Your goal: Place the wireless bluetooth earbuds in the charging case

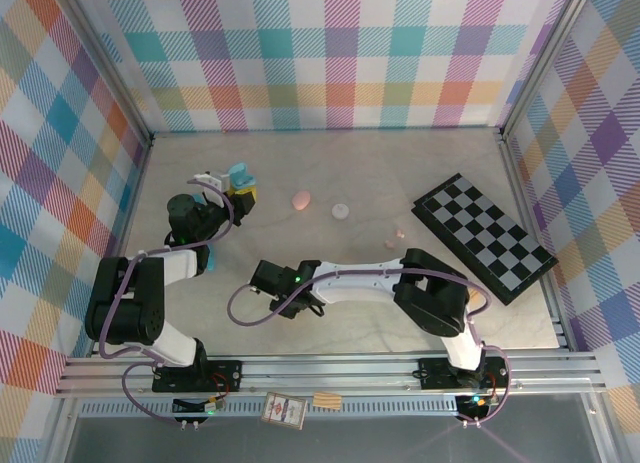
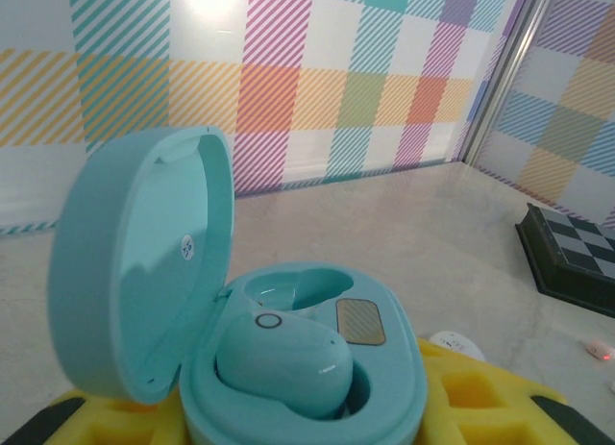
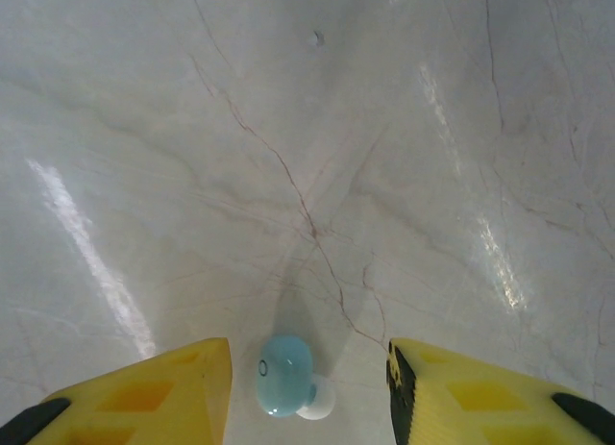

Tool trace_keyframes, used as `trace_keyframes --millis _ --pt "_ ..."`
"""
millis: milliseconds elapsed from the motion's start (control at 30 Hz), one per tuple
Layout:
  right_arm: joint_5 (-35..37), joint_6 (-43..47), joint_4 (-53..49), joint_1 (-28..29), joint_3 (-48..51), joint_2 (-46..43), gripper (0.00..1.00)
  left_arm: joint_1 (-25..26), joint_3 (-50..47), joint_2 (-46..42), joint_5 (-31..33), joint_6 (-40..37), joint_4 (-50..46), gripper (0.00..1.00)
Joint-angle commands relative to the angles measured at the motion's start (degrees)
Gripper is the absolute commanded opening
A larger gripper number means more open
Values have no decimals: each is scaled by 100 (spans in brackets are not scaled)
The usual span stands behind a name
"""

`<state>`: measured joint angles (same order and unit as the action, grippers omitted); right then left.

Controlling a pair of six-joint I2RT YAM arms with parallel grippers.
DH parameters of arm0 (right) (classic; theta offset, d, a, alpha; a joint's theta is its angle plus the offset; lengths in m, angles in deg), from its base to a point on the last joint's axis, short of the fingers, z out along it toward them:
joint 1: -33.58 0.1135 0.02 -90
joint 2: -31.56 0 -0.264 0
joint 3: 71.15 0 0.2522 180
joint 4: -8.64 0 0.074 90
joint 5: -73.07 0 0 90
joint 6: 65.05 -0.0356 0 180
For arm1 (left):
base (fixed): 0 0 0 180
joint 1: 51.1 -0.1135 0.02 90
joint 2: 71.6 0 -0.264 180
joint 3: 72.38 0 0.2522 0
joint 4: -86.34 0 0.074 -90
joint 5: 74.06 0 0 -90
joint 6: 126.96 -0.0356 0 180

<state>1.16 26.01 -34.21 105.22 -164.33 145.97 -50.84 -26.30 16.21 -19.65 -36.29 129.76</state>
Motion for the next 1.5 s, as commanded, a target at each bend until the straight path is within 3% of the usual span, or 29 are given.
trace_keyframes --millis 0,267,733,933,1200,1467 --pt "142 -108 -283 8 -241 196 47 -69 179 57 -126 68 321 31" --pt "41 -147 -294 0 -363 431 46 -78 196 15 -105 6 184 31" --pt "154 -580 -1422 -79 -898 569 33 -78 192 -71 -141 -116 20 31" --pt "37 -633 -1339 -93 -856 594 29 -73 205 -78 -156 -126 12 31" --pt "-19 -634 -1274 -97 -1020 711 36 -76 214 -115 -174 -168 -76 31" --pt "133 -565 -1384 -106 -1258 937 37 -75 222 -107 -194 -165 -69 31"
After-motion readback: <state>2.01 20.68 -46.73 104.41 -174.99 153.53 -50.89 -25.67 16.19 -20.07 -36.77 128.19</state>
